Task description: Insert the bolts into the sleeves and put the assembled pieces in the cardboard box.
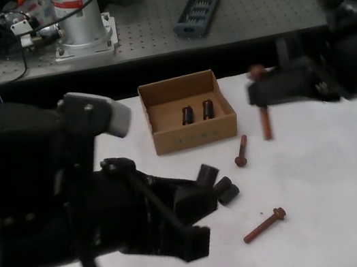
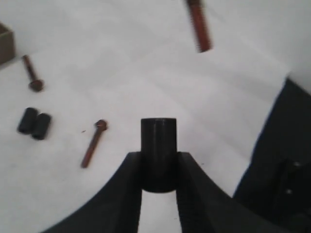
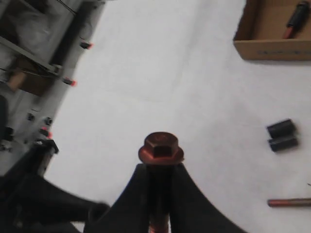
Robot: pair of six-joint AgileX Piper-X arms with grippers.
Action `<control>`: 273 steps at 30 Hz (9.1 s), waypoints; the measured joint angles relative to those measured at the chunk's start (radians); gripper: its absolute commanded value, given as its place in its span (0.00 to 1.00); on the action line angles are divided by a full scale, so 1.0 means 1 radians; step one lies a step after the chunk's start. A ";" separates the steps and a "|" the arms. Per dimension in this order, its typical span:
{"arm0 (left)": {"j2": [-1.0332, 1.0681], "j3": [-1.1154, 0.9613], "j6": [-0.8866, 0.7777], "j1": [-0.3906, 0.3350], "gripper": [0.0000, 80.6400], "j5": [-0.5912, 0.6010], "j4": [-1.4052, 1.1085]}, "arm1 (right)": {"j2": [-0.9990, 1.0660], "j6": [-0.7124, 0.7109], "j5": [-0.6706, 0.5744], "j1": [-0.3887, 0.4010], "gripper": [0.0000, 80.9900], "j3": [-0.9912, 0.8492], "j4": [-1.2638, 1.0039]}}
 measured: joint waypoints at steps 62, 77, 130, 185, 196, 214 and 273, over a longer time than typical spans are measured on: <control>-0.025 0.029 -0.160 0.036 0.01 0.015 -0.247 | 0.048 0.204 -0.153 0.093 0.04 0.000 -0.311; -0.025 0.029 -0.161 0.032 0.01 -0.084 -0.267 | 0.011 0.129 -0.066 0.096 0.04 0.000 -0.310; -0.032 0.031 -0.078 0.030 0.01 -0.096 -0.340 | 0.011 0.123 -0.247 0.089 0.04 0.000 -0.296; 0.999 -0.756 0.104 0.362 0.01 -0.034 -0.237 | 0.009 -0.361 -0.055 -0.191 0.03 0.000 0.196; 1.271 -1.091 0.131 0.362 0.47 -0.007 0.025 | 0.009 -0.378 -0.025 -0.191 0.03 0.000 0.194; 1.188 -1.102 0.121 0.362 0.08 0.052 0.179 | 0.009 -0.389 -0.025 -0.191 0.03 0.000 0.194; -0.485 0.060 0.183 0.360 0.01 0.000 0.640 | -0.073 -0.202 -0.022 -0.191 0.03 0.000 0.408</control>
